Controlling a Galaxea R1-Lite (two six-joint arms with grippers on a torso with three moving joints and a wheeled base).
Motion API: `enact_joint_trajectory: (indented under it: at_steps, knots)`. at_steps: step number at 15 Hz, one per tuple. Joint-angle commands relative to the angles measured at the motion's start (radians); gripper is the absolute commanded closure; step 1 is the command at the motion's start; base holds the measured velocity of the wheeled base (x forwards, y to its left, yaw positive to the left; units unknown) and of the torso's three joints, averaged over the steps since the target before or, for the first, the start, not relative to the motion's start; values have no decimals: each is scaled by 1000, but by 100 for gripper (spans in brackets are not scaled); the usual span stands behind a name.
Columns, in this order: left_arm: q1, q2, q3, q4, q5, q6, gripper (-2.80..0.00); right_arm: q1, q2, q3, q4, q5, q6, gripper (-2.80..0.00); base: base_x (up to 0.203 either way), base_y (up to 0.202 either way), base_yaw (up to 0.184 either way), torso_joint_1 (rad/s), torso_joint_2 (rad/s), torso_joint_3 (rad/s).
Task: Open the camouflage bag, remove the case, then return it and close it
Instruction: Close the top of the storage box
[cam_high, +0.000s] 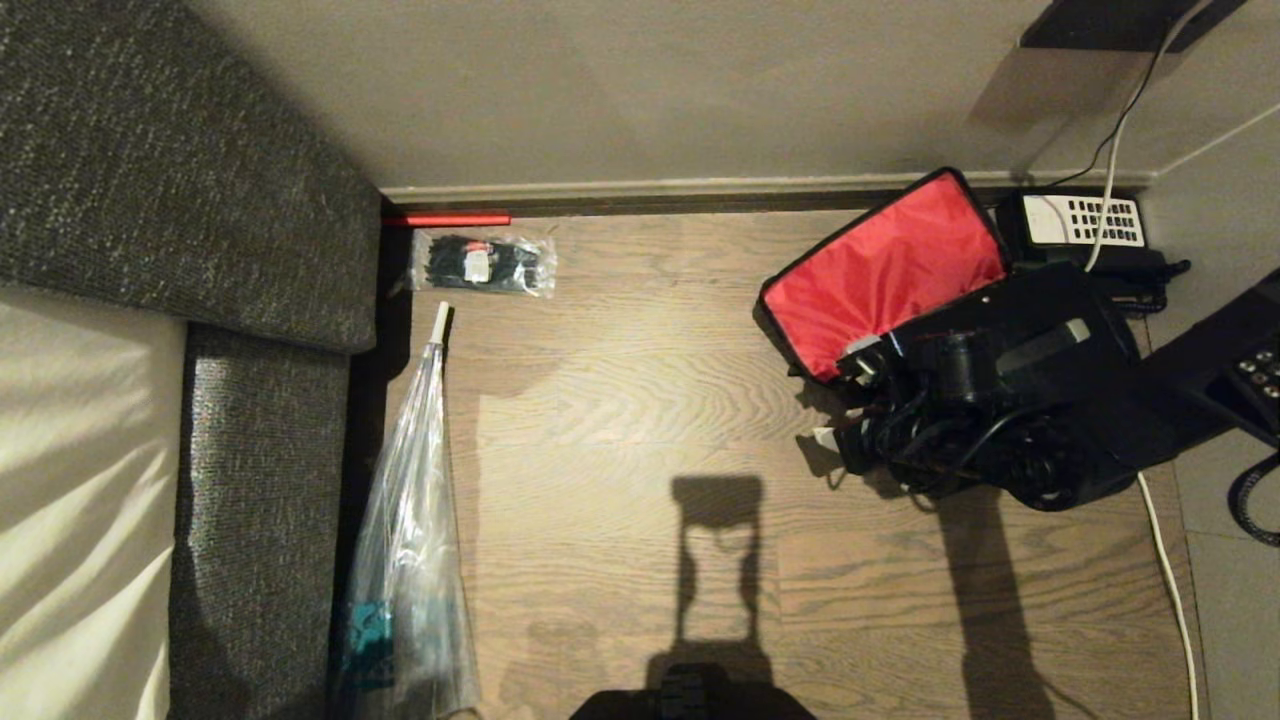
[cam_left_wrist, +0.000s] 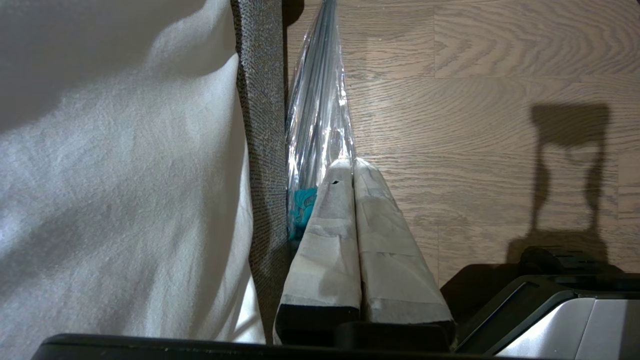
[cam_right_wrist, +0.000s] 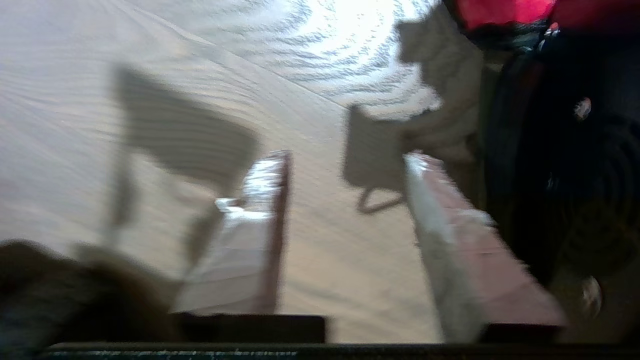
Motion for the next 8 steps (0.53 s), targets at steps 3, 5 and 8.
enact_joint_trajectory:
  at_steps: [3, 5, 8]
  knots:
    - [0, -3, 0, 0, 0, 0, 0, -24, 119, -102, -117, -26, -38, -280, 0, 0, 0, 0, 0, 0]
    - [0, -3, 0, 0, 0, 0, 0, -30, 149, -120, -170, -81, -91, -280, 0, 0, 0, 0, 0, 0]
    - [-1, -2, 0, 0, 0, 1, 0, -30, 166, -112, -218, -150, -146, -280, 0, 0, 0, 0, 0, 0]
